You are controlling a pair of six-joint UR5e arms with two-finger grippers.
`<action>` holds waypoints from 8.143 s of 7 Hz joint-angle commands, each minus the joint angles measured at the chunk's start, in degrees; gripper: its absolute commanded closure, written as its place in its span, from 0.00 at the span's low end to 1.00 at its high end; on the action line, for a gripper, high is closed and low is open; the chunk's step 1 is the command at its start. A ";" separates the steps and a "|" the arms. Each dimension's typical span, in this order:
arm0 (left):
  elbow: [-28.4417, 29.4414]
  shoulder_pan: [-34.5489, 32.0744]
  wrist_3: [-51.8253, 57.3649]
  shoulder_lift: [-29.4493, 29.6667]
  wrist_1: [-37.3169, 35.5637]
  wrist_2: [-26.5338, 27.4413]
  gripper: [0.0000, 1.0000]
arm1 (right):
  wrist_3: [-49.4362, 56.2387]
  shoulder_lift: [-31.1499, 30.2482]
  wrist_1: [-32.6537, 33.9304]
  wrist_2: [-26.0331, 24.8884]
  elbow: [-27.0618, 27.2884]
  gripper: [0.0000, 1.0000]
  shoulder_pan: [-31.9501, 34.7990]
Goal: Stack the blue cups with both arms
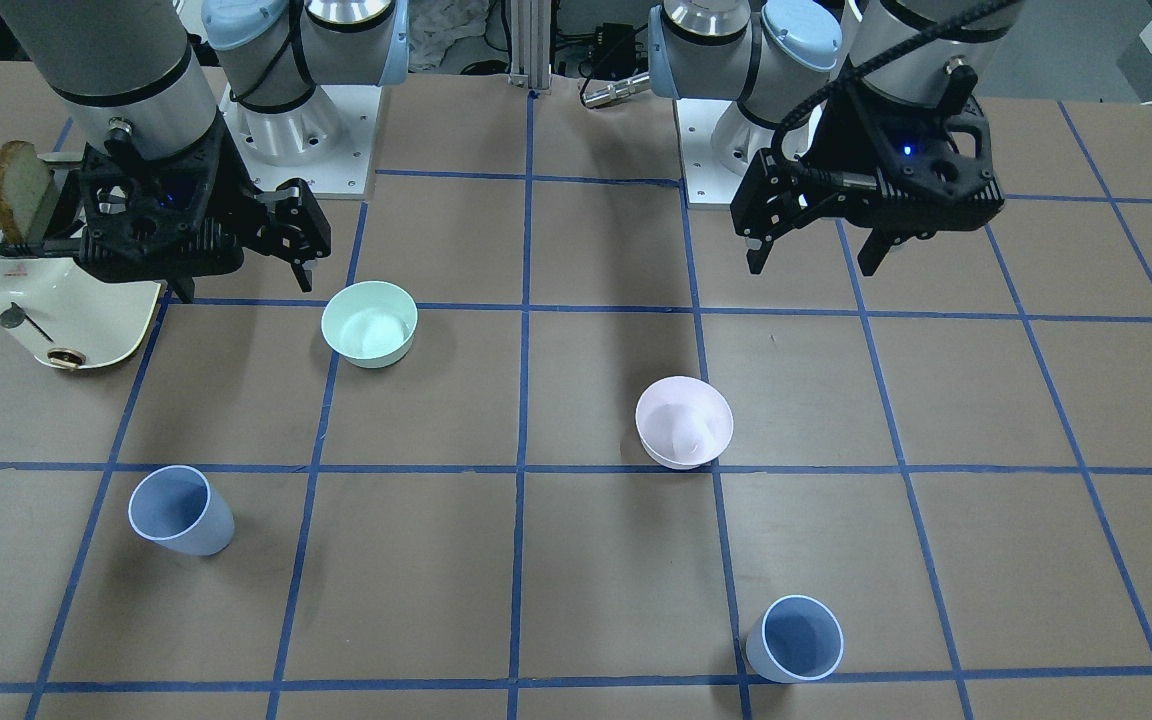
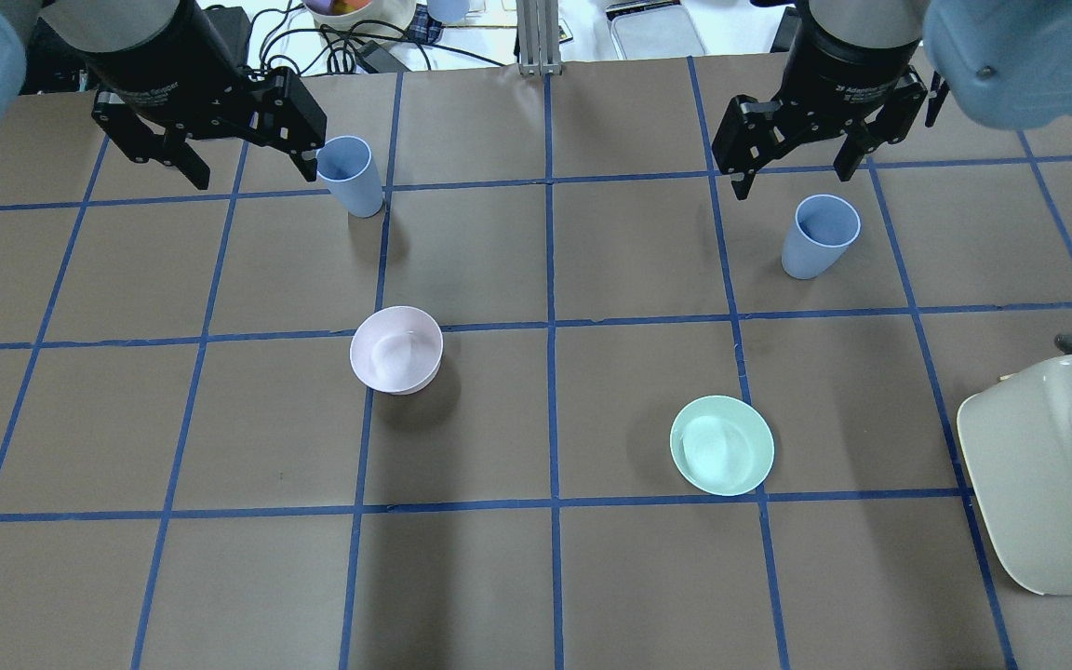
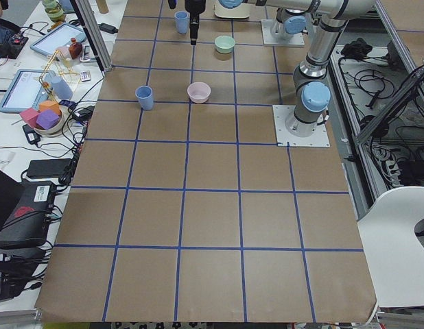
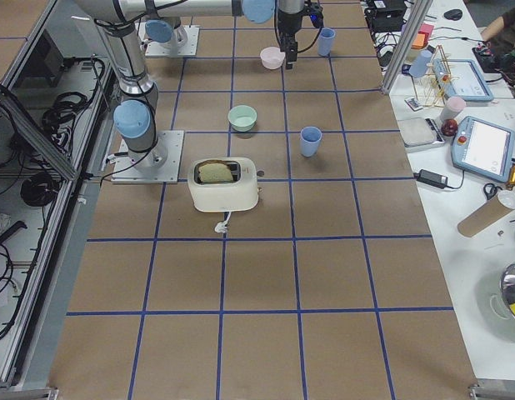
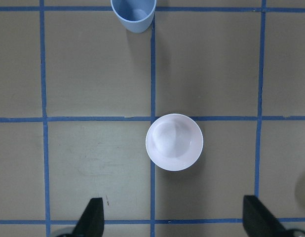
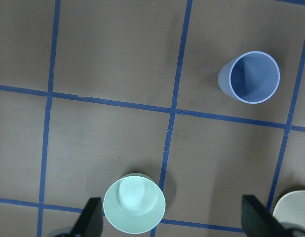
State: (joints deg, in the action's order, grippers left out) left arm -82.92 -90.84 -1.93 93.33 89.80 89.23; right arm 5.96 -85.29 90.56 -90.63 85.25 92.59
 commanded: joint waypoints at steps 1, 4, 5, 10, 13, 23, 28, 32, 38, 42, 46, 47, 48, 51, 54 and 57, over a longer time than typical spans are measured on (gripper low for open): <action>5.45 0.14 -0.17 11.27 -4.25 0.07 0.00 | -0.07 0.12 0.23 0.01 0.01 0.00 0.05; 25.56 0.22 0.70 33.79 -7.62 0.42 0.00 | 0.02 -0.14 0.23 -0.25 -0.17 0.00 -0.13; 27.18 0.14 0.97 38.20 -9.89 0.68 0.00 | -0.07 0.12 0.31 -0.08 -0.08 0.00 -0.04; 24.40 0.14 1.76 42.73 -10.52 0.95 0.73 | 0.19 0.30 0.14 -0.08 0.44 0.00 -1.44; 24.21 0.14 1.59 42.38 -10.70 0.95 1.00 | 0.46 0.30 0.23 0.01 0.18 0.00 -2.76; 9.03 -23.07 -17.31 33.07 -9.29 -1.96 1.00 | 7.93 19.80 20.96 -0.16 0.62 0.00 -12.26; 9.25 -20.71 -16.70 29.91 -10.09 -2.39 0.00 | 8.63 22.10 22.55 -0.51 3.25 0.00 -14.19; 12.35 -12.45 -5.23 14.65 -2.79 -2.48 0.00 | 8.63 22.27 22.55 -0.60 3.61 0.00 -14.54; 6.20 -7.95 -4.48 6.26 -1.91 1.56 0.00 | 8.54 22.45 22.64 0.19 4.58 0.95 -14.54; 1.81 -6.11 -1.94 2.49 -2.44 0.68 0.00 | 5.57 16.06 20.80 2.10 3.96 1.00 -12.89; -0.39 -4.26 -1.84 0.19 -2.43 0.42 0.00 | -21.73 11.81 18.86 2.21 3.43 1.00 8.35; -0.49 -4.17 -1.84 -0.07 -2.44 0.42 0.00 | -26.48 11.64 18.60 2.21 3.52 1.00 11.79; -0.57 -4.17 -1.84 -0.08 -2.44 0.42 0.00 | -28.44 10.68 18.34 2.12 3.61 1.00 13.91; -0.66 -4.08 -1.84 -0.34 -2.00 0.51 0.00 | -33.12 11.46 18.68 2.39 3.78 1.00 17.01; -1.45 -4.08 -1.84 -0.78 -2.35 0.85 0.00 | -32.94 13.20 19.30 2.21 3.53 1.00 16.83; -1.45 -3.91 -1.84 -0.42 -2.44 0.59 0.00 | -33.21 14.80 21.50 2.03 4.22 1.00 16.83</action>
State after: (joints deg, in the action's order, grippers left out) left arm -84.33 -94.79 -3.78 92.93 87.36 89.80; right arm -27.26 -71.02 111.53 -88.48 89.22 109.43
